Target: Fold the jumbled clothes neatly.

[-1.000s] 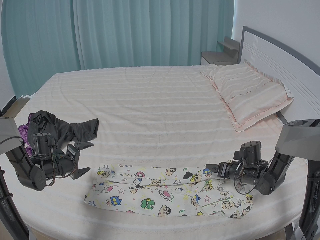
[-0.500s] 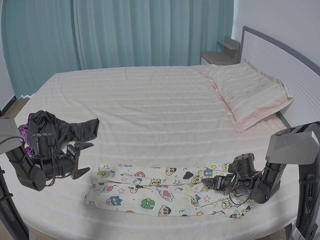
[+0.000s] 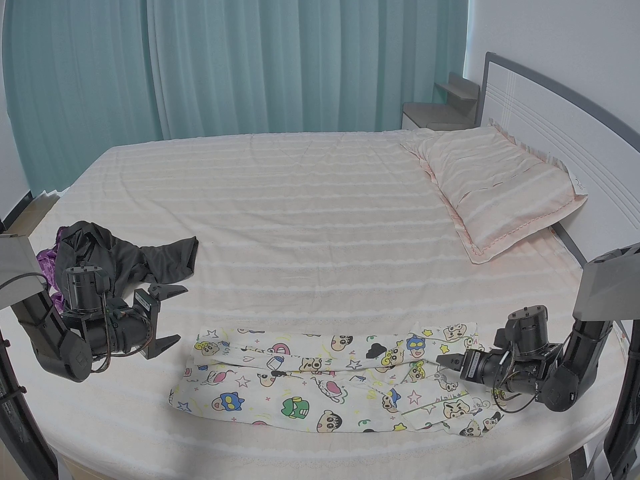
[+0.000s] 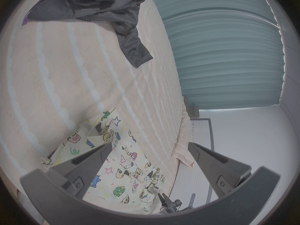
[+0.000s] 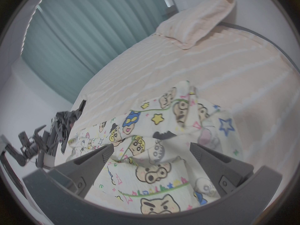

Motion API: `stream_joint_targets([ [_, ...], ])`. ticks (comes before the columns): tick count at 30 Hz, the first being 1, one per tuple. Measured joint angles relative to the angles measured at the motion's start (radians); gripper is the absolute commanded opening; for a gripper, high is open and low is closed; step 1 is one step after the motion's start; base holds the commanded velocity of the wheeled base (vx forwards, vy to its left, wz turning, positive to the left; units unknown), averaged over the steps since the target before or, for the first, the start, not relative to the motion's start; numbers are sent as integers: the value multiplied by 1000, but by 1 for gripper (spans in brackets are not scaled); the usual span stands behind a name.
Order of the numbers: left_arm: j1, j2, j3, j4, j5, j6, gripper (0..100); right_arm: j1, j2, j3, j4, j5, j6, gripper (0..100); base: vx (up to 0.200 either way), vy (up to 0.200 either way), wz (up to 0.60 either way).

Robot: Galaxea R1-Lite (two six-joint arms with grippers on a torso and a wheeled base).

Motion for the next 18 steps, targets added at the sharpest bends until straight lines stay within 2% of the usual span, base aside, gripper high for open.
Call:
stream_joint_targets([
  [7, 0, 0, 0, 0, 0, 0, 100, -33, 11, 33, -19, -71, 102, 100, 0, 0, 0],
  [18, 0, 0, 1, 0, 0, -1, 100, -35, 129, -77, -53, -142, 156, 100, 0, 0, 0],
])
